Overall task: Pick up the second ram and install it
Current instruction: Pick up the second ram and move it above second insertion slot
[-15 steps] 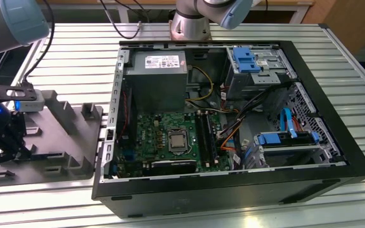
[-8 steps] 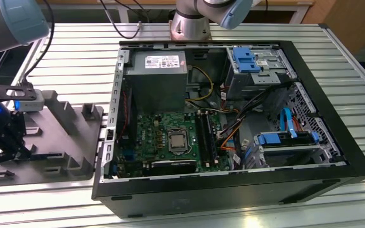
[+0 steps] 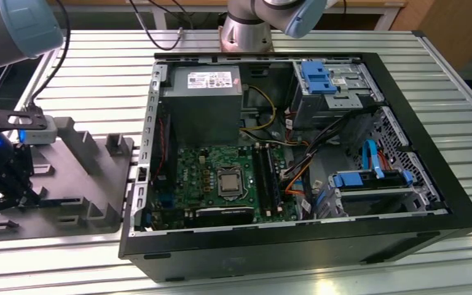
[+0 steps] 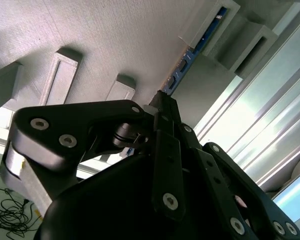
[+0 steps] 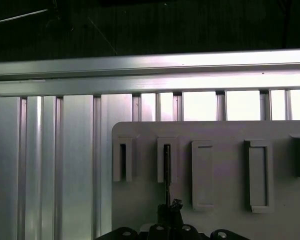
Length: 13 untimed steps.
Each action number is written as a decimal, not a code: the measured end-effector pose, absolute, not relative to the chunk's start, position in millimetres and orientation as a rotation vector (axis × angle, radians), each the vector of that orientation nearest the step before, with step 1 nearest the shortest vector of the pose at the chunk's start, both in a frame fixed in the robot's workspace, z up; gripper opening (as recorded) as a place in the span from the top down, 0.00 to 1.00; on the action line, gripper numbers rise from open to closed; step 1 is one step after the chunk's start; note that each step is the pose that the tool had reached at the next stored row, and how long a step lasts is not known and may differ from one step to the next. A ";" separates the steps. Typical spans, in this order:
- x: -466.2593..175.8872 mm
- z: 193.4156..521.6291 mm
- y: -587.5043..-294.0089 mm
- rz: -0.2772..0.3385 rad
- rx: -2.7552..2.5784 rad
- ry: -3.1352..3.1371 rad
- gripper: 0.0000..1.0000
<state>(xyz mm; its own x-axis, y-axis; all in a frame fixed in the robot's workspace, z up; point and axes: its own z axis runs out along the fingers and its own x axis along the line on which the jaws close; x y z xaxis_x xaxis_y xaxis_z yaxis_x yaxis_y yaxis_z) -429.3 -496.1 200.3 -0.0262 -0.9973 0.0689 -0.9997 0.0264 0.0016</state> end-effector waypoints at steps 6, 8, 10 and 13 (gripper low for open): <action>-429.3 205.0 -496.1 0.073 2.156 -2.214 0.88; -429.3 207.0 -496.1 0.073 2.156 -2.214 0.88; -429.3 209.3 -496.1 0.073 2.156 -2.214 0.88; -429.3 212.6 -496.1 0.073 2.156 -2.214 0.88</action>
